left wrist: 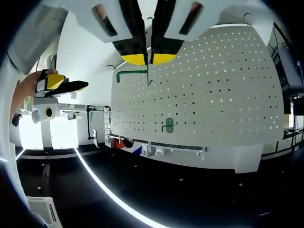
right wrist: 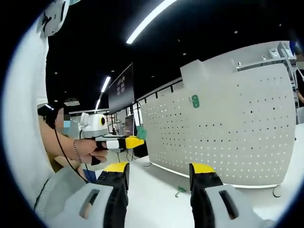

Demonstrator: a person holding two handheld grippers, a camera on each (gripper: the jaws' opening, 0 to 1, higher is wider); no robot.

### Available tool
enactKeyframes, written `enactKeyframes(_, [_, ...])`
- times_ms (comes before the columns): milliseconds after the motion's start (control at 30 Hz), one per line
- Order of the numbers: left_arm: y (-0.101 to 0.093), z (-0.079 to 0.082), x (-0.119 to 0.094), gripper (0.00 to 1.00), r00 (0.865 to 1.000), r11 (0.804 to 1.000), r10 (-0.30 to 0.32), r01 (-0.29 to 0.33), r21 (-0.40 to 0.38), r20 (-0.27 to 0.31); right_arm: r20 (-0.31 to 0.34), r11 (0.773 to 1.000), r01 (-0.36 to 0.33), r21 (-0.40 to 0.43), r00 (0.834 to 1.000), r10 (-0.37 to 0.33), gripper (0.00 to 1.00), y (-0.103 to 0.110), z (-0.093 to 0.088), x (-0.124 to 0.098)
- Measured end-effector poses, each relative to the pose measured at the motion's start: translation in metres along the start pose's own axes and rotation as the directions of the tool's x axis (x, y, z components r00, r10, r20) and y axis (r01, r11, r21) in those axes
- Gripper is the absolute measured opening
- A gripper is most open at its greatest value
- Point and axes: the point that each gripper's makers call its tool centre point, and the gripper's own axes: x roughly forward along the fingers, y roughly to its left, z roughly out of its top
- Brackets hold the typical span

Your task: Insert the hook assembly into the mounting plate slot until the hook locks in place.

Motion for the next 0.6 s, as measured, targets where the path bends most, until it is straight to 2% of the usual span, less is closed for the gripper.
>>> enactKeyframes(600, [-0.007, 0.003, 0.001, 0.02, 1.0, 1.0, -0.007, 0.007, 0.006, 0.001, 0.04, 0.997, -0.077, 0.009, 0.996, 0.076, 0.46, 0.012, 0.018, 0.043])
